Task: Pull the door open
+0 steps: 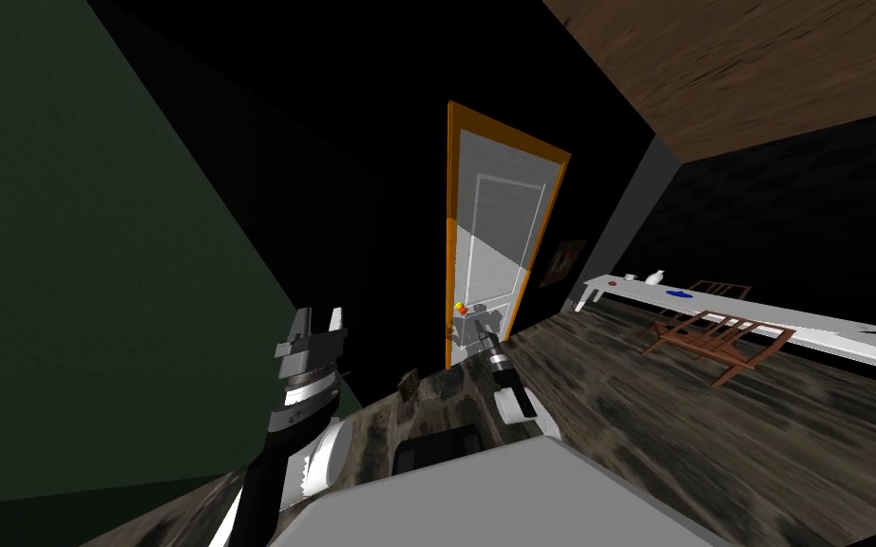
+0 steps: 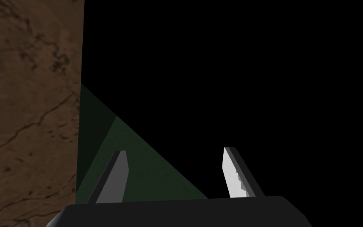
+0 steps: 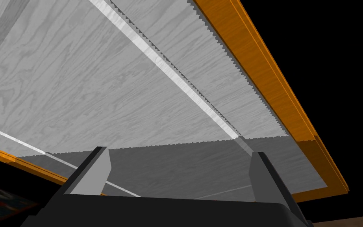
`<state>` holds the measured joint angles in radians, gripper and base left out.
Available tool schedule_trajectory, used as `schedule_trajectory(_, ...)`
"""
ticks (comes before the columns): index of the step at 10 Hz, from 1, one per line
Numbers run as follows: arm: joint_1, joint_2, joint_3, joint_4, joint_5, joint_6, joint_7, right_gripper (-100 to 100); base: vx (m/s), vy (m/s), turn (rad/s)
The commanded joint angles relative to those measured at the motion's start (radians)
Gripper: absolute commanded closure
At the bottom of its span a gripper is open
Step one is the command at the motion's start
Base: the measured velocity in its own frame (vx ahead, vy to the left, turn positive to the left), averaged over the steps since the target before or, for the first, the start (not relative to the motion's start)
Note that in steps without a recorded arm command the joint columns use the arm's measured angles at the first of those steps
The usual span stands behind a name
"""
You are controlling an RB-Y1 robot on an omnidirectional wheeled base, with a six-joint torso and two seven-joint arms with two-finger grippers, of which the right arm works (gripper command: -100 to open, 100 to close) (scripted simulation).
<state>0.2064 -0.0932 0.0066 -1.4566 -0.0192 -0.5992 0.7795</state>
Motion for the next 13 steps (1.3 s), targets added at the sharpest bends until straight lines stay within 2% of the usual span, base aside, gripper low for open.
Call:
schedule_trajectory(1,-0.007,-0.004,0.001,0.032,0.000,-0.008,0.022,-100,0.036,-0.054,0.042)
schedule_trajectory(2,-0.023,-0.006,0.004,0.077,0.003,-0.020,0.063,-100,0.038,-0.062,0.089)
schedule_trajectory(3,-0.023,-0.006,0.004,0.080,0.003,-0.020,0.063,-100,0.030,-0.052,0.044)
schedule_trajectory(4,-0.038,-0.008,0.008,0.119,0.005,-0.032,0.105,-100,0.032,-0.057,0.083)
schedule_trajectory(5,-0.038,-0.008,0.008,0.128,0.005,-0.032,0.105,-100,0.030,-0.049,0.044)
schedule_trajectory(6,-0.053,-0.010,0.011,0.163,0.007,-0.044,0.145,-100,0.033,-0.052,0.079)
schedule_trajectory(7,-0.053,-0.010,0.011,0.173,0.007,-0.044,0.146,-100,0.026,-0.044,0.046)
schedule_trajectory(9,-0.083,-0.014,0.017,0.242,0.012,-0.067,0.215,-100,0.041,-0.078,0.114)
schedule_trajectory(10,-0.083,-0.014,0.017,0.263,0.012,-0.067,0.228,-100,0.039,-0.078,0.043)
schedule_trajectory(11,-0.096,-0.016,0.020,0.289,0.014,-0.077,0.267,-100,0.030,-0.061,0.045)
schedule_trajectory(12,-0.096,-0.016,0.020,0.304,0.014,-0.077,0.269,-100,0.022,-0.041,0.038)
schedule_trajectory(13,-0.110,-0.018,0.023,0.338,0.015,-0.087,0.310,-100,0.032,-0.042,0.073)
